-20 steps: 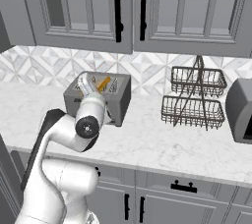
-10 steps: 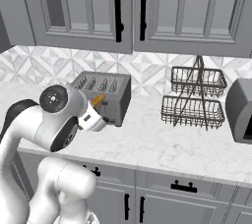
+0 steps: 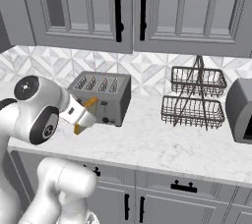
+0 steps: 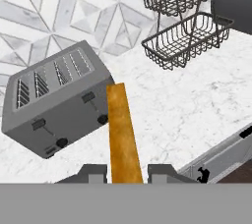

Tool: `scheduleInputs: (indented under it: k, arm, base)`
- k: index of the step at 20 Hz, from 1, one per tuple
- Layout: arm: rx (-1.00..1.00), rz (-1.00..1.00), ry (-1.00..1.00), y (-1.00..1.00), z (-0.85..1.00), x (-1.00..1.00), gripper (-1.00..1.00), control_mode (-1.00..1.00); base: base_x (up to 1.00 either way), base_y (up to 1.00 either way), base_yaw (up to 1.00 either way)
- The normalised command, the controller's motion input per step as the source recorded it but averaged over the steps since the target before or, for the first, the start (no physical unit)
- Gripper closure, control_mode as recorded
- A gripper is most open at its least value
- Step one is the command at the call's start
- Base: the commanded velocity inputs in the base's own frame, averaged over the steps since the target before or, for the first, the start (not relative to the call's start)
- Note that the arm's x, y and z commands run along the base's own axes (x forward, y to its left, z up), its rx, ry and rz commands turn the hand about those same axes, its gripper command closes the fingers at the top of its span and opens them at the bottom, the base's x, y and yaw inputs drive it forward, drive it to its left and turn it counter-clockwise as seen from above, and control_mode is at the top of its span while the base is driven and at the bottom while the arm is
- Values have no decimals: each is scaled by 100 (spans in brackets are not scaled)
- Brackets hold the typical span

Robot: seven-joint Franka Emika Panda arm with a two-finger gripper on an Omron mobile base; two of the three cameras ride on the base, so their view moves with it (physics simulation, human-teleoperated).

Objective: Start the toaster. Once the lever pops up, take the bread to the plate on the dining counter.

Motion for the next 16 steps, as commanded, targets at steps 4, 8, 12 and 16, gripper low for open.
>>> scheduleInputs:
  k: [4, 8, 12, 16]
  arm:
    - [-3, -5, 0, 0, -1, -7, 100, 100]
    - [0, 0, 0, 0, 0, 0, 100, 100]
    - [0, 0, 0, 0, 0, 0, 100, 100]
    - [0, 0, 0, 0, 0, 0, 100, 100]
  base:
    - [-13, -6, -13]
    - [-24, -54, -43]
    - [-3, -68, -53]
    - [1, -62, -58]
